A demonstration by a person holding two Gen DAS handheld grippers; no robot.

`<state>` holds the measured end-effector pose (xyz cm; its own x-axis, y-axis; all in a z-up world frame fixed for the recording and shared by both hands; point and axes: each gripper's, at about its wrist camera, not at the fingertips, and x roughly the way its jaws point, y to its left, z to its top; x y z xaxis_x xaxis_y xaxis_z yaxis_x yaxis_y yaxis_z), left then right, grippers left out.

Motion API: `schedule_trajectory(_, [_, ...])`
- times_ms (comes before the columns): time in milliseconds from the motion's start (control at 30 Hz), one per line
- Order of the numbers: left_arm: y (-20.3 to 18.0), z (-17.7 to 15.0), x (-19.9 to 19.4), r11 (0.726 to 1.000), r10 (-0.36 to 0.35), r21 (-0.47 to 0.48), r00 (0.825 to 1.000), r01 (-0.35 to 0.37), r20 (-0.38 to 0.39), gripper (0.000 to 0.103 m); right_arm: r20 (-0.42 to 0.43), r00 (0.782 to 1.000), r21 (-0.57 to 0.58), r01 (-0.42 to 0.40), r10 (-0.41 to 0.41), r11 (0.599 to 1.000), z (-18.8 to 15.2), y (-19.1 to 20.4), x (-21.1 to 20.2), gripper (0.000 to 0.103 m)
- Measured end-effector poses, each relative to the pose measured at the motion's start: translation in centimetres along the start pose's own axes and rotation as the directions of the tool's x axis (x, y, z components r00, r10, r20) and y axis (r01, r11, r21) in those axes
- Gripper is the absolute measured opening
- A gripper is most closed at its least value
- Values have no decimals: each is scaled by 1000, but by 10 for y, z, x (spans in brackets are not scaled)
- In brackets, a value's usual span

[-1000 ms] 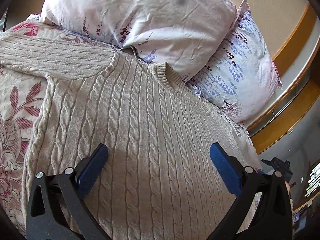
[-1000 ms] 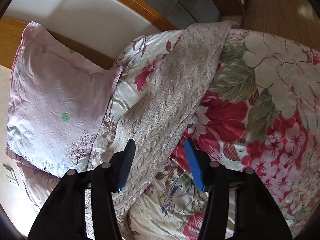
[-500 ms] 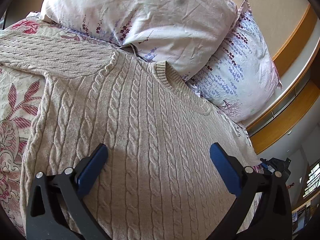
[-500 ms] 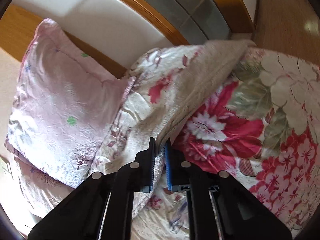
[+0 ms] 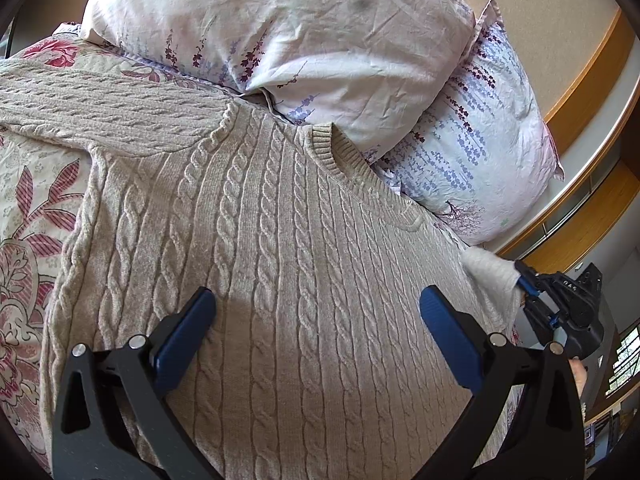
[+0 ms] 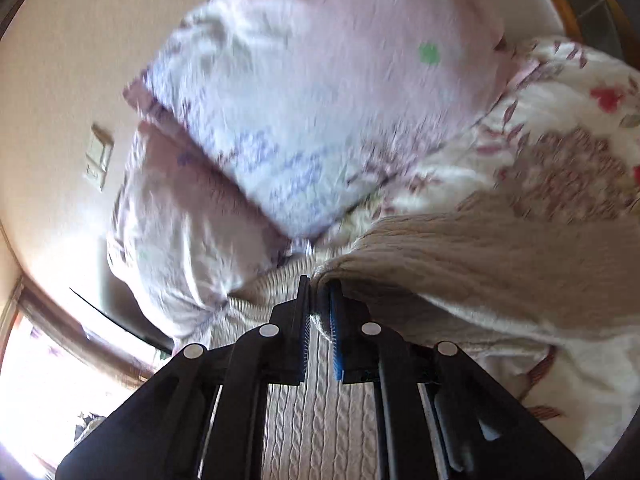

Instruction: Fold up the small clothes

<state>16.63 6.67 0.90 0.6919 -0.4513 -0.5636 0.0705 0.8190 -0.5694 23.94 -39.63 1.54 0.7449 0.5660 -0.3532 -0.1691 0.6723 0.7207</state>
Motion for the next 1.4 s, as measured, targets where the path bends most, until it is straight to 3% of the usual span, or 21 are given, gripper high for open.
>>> schedule_trajectory(100, [0, 0, -1, 1000, -3, -2, 1000, 3, 2, 101, -144, 988, 12, 50, -48, 999, -27, -3, 34, 11])
schedule_trajectory(167, [1, 0, -1, 1000, -8, -5, 1000, 8, 4, 101, -199, 979, 49, 55, -44, 997, -35, -11, 37, 19])
schedule_trajectory(200, [1, 0, -2, 1000, -9, -6, 1000, 9, 5, 101, -207, 978, 66, 47, -32, 997, -38, -14, 31, 26])
schedule_trajectory(233, [1, 0, -2, 1000, -9, -6, 1000, 9, 5, 101, -211, 977, 83, 36, -18, 996, -37, -15, 23, 49])
schedule_trajectory(267, [1, 0, -2, 1000, -8, -5, 1000, 8, 5, 101, -196, 981, 99, 23, -3, 995, -36, -17, 12, 65])
schedule_trajectory(333, [1, 0, -2, 1000, -10, -6, 1000, 10, 5, 101, -110, 994, 108, -7, 19, 994, -33, -18, -21, 66])
schedule_trajectory(400, [0, 0, -2, 1000, -9, -6, 1000, 9, 5, 101, -20, 1000, 128, 14, -12, 992, -29, -23, -51, 66])
schedule_trajectory(500, [0, 1, -2, 1000, -9, -6, 1000, 9, 5, 101, 54, 995, 284, 60, -78, 957, -23, -57, -81, 65])
schedule_trajectory(633, [0, 1, -3, 1000, -16, -7, 1000, 16, 2, 101, 49, 990, 459, 95, -132, 884, -22, -102, -81, 57])
schedule_trajectory(733, [0, 1, -3, 1000, -20, -9, 1000, 20, 4, 101, 45, 990, 535, 91, -136, 840, -25, -122, -73, 56])
schedule_trajectory(767, [0, 1, -3, 1000, -20, -9, 1000, 20, 4, 101, 54, 989, 551, 84, -136, 830, -25, -126, -71, 52])
schedule_trajectory(867, [0, 1, -4, 1000, -22, -11, 1000, 22, 5, 101, 104, 979, 552, 90, -175, 829, -20, -130, -72, 49])
schedule_trajectory(900, [0, 1, -4, 1000, -23, -11, 1000, 23, 5, 101, 111, 973, 544, 112, -203, 832, -17, -130, -72, 44])
schedule_trajectory(933, [0, 1, -4, 1000, -24, -12, 1000, 24, 6, 101, 107, 966, 528, 146, -236, 837, -12, -131, -68, 24])
schedule_trajectory(967, [0, 1, -5, 1000, -26, -13, 1000, 26, 7, 101, 97, 960, 514, 179, -264, 839, -9, -133, -65, 12])
schedule_trajectory(1033, [0, 1, -5, 999, -29, -14, 1000, 29, 9, 101, 96, 954, 493, 201, -283, 846, -3, -129, -60, 10])
schedule_trajectory(1133, [0, 1, -6, 1000, -27, -13, 1000, 27, 8, 101, 155, 959, 383, 163, -237, 909, 12, -90, -60, 9])
schedule_trajectory(1267, [0, 1, -7, 1000, -27, -14, 1000, 27, 7, 101, 214, 973, 170, 51, -88, 984, 30, -5, -46, 9])
schedule_trajectory(1400, [0, 1, -7, 999, -32, -17, 999, 32, 11, 101, 168, 985, -33, -42, 47, 999, 24, 75, -2, 9])
